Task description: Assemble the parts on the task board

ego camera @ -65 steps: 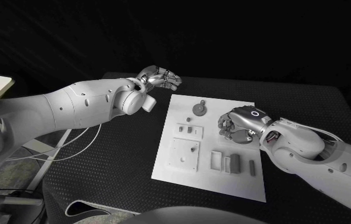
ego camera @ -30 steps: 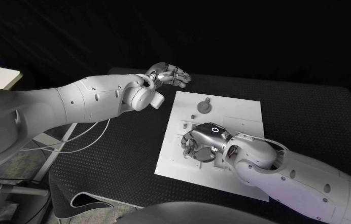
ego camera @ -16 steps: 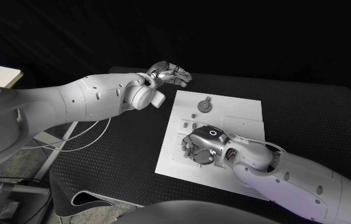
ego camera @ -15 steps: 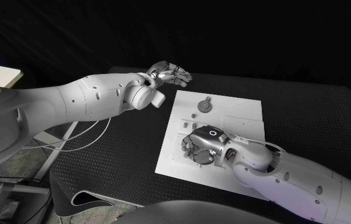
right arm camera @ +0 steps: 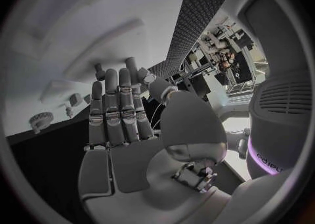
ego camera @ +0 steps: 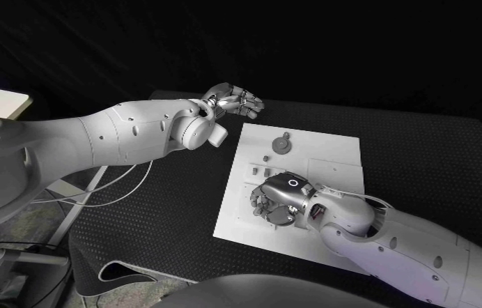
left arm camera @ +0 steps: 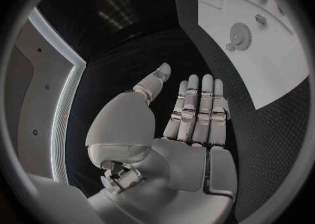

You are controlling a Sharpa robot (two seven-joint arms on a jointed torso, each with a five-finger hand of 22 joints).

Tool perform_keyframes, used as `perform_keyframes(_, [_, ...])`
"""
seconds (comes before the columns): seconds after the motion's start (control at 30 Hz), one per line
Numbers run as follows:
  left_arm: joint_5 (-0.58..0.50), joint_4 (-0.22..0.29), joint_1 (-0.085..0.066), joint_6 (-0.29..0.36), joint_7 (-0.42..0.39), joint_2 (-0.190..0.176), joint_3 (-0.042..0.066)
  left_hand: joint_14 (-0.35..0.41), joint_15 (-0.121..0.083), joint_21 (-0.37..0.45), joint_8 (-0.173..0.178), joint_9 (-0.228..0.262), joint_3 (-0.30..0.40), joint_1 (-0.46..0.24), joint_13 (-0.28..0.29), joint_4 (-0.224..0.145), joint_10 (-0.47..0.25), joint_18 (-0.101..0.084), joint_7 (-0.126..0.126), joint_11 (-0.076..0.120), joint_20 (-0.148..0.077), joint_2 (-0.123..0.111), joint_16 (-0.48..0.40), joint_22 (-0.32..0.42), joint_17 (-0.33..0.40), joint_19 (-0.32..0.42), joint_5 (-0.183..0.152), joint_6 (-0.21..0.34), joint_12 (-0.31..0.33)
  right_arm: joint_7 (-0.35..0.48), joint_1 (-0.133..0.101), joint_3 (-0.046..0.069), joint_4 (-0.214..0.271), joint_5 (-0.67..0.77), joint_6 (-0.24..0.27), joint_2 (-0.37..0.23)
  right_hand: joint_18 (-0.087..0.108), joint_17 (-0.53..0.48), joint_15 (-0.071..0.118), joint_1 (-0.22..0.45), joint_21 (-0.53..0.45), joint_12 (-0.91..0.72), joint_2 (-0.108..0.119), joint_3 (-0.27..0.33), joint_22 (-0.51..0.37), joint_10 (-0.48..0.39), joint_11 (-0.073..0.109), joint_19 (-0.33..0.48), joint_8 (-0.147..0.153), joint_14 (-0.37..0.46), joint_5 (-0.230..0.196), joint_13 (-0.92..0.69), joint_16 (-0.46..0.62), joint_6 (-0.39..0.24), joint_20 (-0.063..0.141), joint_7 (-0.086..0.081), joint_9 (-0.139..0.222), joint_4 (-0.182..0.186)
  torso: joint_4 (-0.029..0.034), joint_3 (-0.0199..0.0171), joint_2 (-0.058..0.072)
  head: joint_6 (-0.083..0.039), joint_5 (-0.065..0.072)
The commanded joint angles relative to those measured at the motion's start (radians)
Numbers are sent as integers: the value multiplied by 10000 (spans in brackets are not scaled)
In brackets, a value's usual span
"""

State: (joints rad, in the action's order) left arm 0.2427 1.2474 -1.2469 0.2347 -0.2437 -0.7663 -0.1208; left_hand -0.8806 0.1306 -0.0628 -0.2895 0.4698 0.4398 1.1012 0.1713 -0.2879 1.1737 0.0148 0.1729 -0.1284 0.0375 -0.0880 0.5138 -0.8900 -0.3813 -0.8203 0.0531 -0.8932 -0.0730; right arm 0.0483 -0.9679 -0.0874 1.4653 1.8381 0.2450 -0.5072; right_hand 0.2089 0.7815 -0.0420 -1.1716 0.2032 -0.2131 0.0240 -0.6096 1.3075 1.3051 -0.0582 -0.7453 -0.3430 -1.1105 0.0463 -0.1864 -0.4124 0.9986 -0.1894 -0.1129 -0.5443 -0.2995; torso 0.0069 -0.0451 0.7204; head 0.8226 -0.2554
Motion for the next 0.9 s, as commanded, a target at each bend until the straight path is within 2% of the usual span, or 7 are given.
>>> perform_keyframes(0.03, [-56,14,-14,-95,-69,15,8,-18,43,-48,-37,-15,-74,42,-11,-10,-52,-52,-9,-8,-19,64,-67,16,-16,52,-11,71,13,-78,8,-1,-15,305,-41,-1,146,10,-46,-34,-39,37,-42,20,90,-61,-15,-13,-54,-19,26,-16,68,74,-33,-29,15,41,-4,-2,3,9,-8])
perform_keyframes(0.33, [-56,5,-14,-103,-67,23,8,-19,43,-48,-38,-16,-74,42,-12,-10,-52,-52,-8,-9,-18,66,-72,20,-22,52,-11,71,13,-133,9,-1,5,367,-23,46,148,15,-45,-43,-44,38,-38,23,93,-59,-13,-16,-55,-23,26,-23,71,78,-33,-27,10,41,2,-4,2,19,-3])
perform_keyframes(0.5, [-56,19,-14,-94,-60,12,8,-19,43,-48,-38,-17,-74,42,-13,-11,-52,-53,-9,-9,-18,66,-76,23,-26,52,-11,71,13,-122,8,-4,-88,183,-141,104,141,21,-55,-10,-70,54,32,68,99,-74,-21,-3,-47,-8,24,-38,94,68,-42,-35,2,44,-3,9,1,24,7])
perform_keyframes(0.6, [-56,30,-14,-91,-59,7,8,-19,43,-48,-38,-17,-75,42,-14,-11,-52,-53,-9,-9,-18,65,-78,24,-28,53,-11,71,13,-85,7,-7,-176,51,-187,141,116,17,-89,113,-110,111,295,197,108,-162,-67,44,0,58,18,-35,146,2,-63,-51,13,53,-3,13,0,24,11])
perform_keyframes(0.73, [-56,38,-14,-109,-45,-11,8,-19,43,-48,-39,-17,-75,43,-14,-12,-52,-53,-9,-9,-18,63,-80,26,-30,53,-11,71,14,16,7,-30,-251,-130,-218,178,63,-11,-204,517,-195,294,854,452,135,-449,-222,156,193,256,19,4,295,-272,-101,-163,91,101,4,10,0,25,15])
perform_keyframes(0.8, [-56,39,-14,-111,-42,-21,8,-19,43,-48,-39,-18,-75,43,-14,-11,-52,-53,-9,-9,-18,64,-81,27,-32,53,-11,71,14,97,7,-50,-270,-241,39,187,46,-23,-250,647,-238,389,1011,498,155,-601,-292,225,291,351,19,27,365,-415,-103,-227,131,108,7,8,1,37,16])
perform_keyframes(0.9, [-57,37,-14,-105,-45,-22,8,-20,43,-49,-40,-18,-75,43,-15,-11,-52,-53,-9,-9,-18,65,-83,28,-33,53,-11,71,13,150,7,-52,-267,-340,282,175,-58,-67,-430,697,-368,608,1299,524,228,-965,-464,554,523,732,20,85,592,-778,-119,-395,234,100,-1,7,1,40,18])
